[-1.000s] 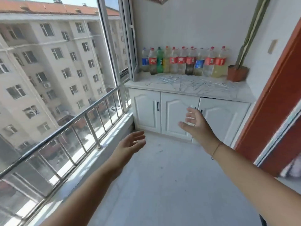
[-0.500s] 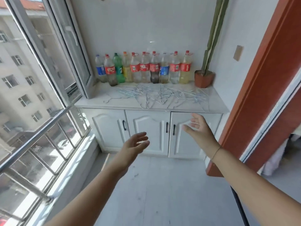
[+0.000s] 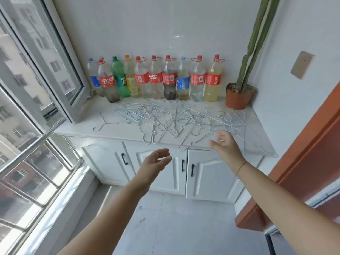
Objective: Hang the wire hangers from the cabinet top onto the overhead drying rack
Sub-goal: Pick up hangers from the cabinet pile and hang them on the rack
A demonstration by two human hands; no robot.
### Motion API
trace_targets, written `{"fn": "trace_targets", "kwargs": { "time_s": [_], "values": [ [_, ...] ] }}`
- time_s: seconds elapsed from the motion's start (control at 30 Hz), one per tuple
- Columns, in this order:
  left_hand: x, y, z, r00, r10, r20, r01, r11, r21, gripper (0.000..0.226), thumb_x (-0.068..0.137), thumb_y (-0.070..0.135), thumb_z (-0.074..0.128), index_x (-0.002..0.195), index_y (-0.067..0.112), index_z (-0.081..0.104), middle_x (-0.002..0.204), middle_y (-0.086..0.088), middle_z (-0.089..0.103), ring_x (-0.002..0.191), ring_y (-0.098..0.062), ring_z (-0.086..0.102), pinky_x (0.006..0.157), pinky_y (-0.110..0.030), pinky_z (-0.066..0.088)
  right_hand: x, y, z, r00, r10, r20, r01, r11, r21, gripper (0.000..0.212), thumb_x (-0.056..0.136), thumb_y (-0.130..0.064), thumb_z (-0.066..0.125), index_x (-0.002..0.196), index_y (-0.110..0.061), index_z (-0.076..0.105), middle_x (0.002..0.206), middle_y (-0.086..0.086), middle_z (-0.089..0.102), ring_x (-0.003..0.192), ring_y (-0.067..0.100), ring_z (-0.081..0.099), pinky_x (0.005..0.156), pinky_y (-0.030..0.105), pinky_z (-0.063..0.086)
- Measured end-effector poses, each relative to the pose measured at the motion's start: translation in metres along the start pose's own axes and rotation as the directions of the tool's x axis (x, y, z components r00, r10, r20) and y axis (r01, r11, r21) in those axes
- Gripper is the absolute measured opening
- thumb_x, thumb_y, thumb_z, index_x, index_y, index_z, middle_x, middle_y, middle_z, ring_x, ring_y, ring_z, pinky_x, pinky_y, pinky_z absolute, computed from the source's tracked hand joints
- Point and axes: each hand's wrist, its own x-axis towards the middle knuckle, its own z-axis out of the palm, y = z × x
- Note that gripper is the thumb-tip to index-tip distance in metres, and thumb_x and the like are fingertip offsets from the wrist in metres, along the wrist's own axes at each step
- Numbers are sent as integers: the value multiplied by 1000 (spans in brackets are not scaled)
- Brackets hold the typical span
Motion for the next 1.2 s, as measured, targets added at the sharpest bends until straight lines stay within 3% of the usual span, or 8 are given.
{"fn": "trace_targets", "kwargs": {
  "time_s": [0.33,0.47,0.5,0.57,0.7,0.83,0.93,1.2],
  "values": [
    [176,-16,18,992,-116,50,113,992,60,44,74,37,66,115,24,59,116,0,65,110,-19,59,93,-32,45,148,69,6,942,336,4,-336,939,77,53,85,-21,64,133,-10,41,122,11,51,102,18,51,86,28,40],
    [251,-23,18,986,-158,48,153,984,93,34,87,21,64,120,13,58,110,-1,64,99,-14,58,84,-25,44,199,85,16,847,525,84,-530,816,230,52,86,-18,62,131,-1,43,76,3,45,67,14,43,60,24,30],
    [268,-24,18,985,-164,47,158,981,111,34,88,20,64,120,12,58,106,-1,63,93,-10,58,80,-22,43,210,92,19,816,568,109,-575,779,251,67,82,-20,65,114,9,13,71,1,39,62,13,38,58,23,27],
    [301,-25,20,983,-176,59,165,974,157,34,88,17,63,120,9,57,105,-2,62,89,-8,56,74,-16,41,228,101,26,776,619,122,-618,707,342,30,76,-24,68,91,-22,41,68,0,36,60,12,35,58,23,27],
    [359,-33,24,965,-240,100,211,948,239,40,86,18,67,123,7,56,116,-8,62,107,-18,58,89,-22,41,252,113,33,712,693,115,-665,612,429,7,86,-20,62,89,-16,56,69,3,36,62,17,38,68,25,41],
    [396,-44,34,943,-311,121,245,891,382,53,81,31,70,129,13,54,125,0,57,114,-16,54,101,-27,38,266,133,36,654,747,122,-699,533,477,48,89,-18,58,130,5,47,87,11,52,114,46,47,109,41,31],
    [409,-51,41,927,-345,147,231,835,500,56,87,29,64,137,12,45,133,-1,51,118,-18,50,100,-26,36,271,137,38,635,758,152,-691,468,551,26,90,-19,58,113,-9,55,119,17,54,105,25,52,91,35,41],
    [423,-61,47,924,-373,89,269,796,542,40,88,28,62,124,11,58,118,-9,63,109,-23,58,91,-27,41,287,138,43,576,797,184,-683,345,644,7,86,-18,62,87,-14,57,86,10,58,69,17,55,46,19,49]
  ]
}}
